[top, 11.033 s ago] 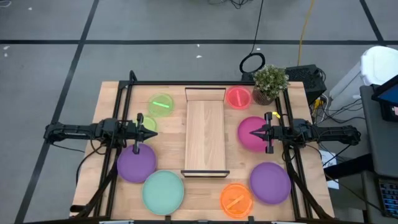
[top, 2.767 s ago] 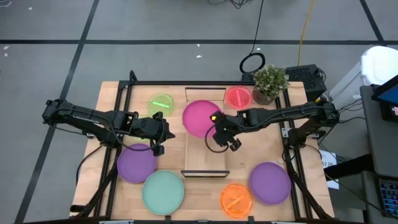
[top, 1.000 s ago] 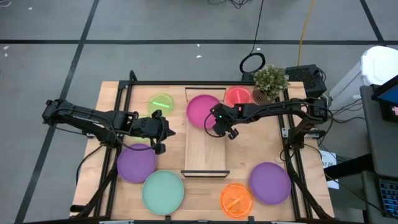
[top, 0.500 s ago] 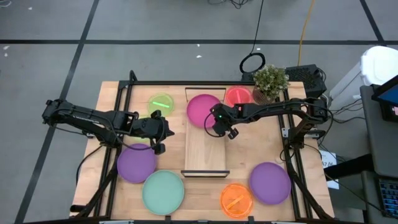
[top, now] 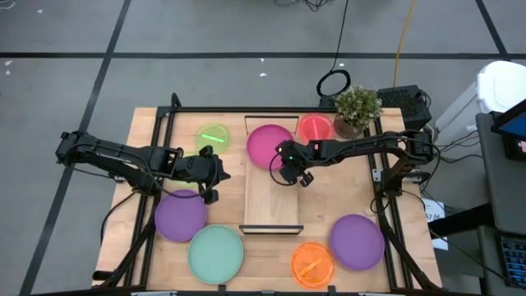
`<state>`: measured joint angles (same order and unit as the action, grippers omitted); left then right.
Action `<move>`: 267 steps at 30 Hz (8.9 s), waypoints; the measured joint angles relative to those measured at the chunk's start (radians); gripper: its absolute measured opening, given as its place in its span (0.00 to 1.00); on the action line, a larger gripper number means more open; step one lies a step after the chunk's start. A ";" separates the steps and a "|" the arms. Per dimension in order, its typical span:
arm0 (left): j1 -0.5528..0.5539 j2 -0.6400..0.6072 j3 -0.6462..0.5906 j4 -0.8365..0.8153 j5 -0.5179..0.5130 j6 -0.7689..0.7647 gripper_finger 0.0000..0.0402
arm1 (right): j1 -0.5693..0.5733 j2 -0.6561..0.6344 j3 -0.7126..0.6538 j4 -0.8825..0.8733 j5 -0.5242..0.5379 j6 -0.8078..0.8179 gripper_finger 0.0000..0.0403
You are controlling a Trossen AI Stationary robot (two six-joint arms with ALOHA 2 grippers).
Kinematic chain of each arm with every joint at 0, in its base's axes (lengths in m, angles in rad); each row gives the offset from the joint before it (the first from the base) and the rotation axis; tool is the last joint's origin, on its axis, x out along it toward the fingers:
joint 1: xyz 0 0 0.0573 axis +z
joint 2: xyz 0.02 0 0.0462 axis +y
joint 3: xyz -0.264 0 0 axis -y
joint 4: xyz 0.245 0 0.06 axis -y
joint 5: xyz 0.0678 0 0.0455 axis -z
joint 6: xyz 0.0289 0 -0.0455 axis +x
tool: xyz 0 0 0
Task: Place and stack plates onto a shelf
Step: Put the pink plate on the shelf, then put the bottom green plate on the shelf
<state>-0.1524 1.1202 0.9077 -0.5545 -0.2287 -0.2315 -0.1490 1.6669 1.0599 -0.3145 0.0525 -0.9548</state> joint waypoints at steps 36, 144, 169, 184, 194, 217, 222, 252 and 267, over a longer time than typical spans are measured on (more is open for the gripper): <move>0.000 0.000 -0.075 -0.004 0.000 -0.041 0.01 | 0.055 -0.156 0.000 -0.022 0.001 0.310 0.18; 0.039 0.322 -0.294 -0.210 -0.117 -0.670 0.07 | 0.241 -0.597 -0.127 0.056 0.182 0.551 0.18; 0.039 0.322 -0.120 -0.381 -0.112 -0.462 0.01 | 0.241 -0.597 -0.127 0.048 0.182 0.606 0.18; 0.032 0.322 0.101 -0.557 -0.139 -0.267 0.01 | 0.244 -0.597 -0.127 -0.092 0.179 0.819 0.18; -0.041 0.321 0.253 -0.559 -0.192 -0.074 0.01 | 0.314 -0.597 -0.127 -0.141 0.181 0.932 0.18; -0.148 0.321 0.336 -0.206 -0.250 0.941 0.01 | 0.547 -0.597 -0.127 -0.230 0.266 1.130 0.18; -0.148 0.321 0.336 -0.165 -0.170 0.999 0.01 | 0.563 -0.597 -0.127 -0.232 0.265 1.128 0.18; -0.144 0.322 0.056 0.255 0.029 1.141 0.01 | 0.531 -0.597 -0.127 -0.153 0.344 0.835 0.18; -0.107 0.322 -0.049 0.403 0.128 1.181 0.01 | 0.530 -0.597 -0.127 -0.154 0.340 0.853 0.18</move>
<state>-0.2590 1.4421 0.8588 -0.1512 -0.1008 0.9497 0.3813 1.0696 0.9329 -0.4683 0.3920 -0.1020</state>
